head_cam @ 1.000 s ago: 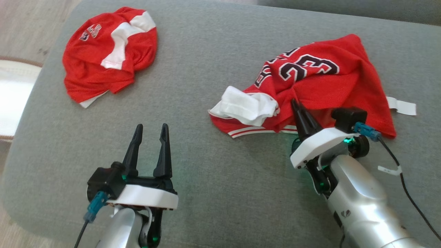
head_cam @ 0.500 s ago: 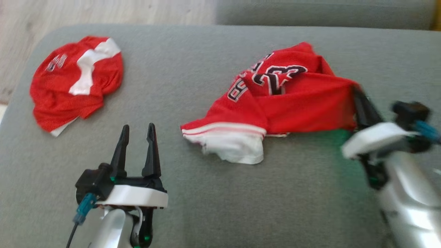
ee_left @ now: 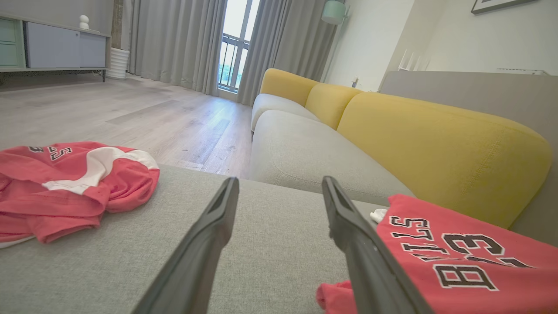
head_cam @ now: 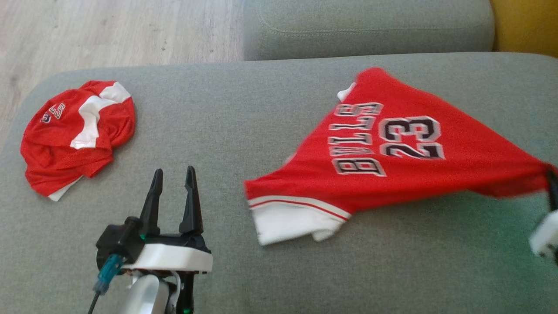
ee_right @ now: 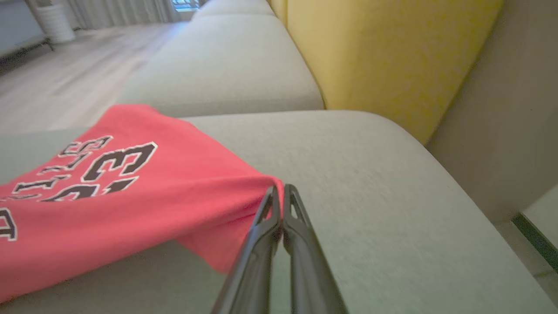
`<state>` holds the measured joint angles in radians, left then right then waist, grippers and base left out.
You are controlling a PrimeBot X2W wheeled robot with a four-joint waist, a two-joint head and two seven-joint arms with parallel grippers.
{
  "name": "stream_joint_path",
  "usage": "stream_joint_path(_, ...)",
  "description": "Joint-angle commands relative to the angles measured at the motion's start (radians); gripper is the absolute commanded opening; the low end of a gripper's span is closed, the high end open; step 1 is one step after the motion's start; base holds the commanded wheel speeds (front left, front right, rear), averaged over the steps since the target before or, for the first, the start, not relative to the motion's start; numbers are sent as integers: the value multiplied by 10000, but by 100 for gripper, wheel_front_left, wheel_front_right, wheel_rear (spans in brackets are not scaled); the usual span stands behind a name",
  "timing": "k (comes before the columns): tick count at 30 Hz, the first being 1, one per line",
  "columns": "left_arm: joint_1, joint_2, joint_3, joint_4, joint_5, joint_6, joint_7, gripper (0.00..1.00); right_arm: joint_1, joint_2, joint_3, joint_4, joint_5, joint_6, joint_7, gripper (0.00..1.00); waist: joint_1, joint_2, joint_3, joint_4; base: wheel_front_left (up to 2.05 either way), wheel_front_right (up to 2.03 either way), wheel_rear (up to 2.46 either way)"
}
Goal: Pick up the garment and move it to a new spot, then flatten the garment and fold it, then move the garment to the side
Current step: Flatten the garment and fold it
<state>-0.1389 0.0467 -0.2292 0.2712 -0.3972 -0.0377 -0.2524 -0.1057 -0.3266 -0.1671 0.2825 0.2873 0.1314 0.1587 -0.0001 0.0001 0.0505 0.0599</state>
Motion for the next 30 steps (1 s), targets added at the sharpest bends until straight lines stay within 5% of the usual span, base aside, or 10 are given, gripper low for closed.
stream_joint_path(1, -221, 35, 234, -361, -104, 37, -93, 100, 103, -32, -502, -636, -568, -7, 449, 0, 1, -1, -23, 23, 0, 0, 0)
stream_joint_path(6, -217, 35, 201, -366, -98, 50, -93, 100, 637, 1103, -2003, -1447, -2168, -7, 1472, 0, 1, -1, -24, 82, 0, 0, 0)
stream_joint_path(7, -216, 35, 199, -367, -91, 48, -93, 100, 611, 1395, -2134, -1634, -2344, -7, 1496, 8, 1, -1, -11, 84, 0, 0, 0)
stream_joint_path(8, -217, 35, 200, -370, -81, 46, -93, 100, 563, 1655, -2141, -1841, -2479, -7, 1424, 99, 1, -1, 8, 83, 0, 0, 0)
stream_joint_path(15, -243, 35, 250, -378, 11, 2, -93, 100, 110, 2351, -980, -2802, -2358, -7, 87, 100, 1, -1, 124, 10, 0, 0, 0)
stream_joint_path(20, -322, 35, 284, -410, 83, -67, -93, 100, -80, 2503, 900, -3194, -1589, -7, -1327, 100, 1, -1, 219, 40, 0, 0, 0)
stream_joint_path(30, -317, 35, 167, -441, 78, -183, -93, 100, 27, 2701, 2660, -2199, -1198, -7, -2456, 100, 1, -1, 330, 406, 0, 0, 0)
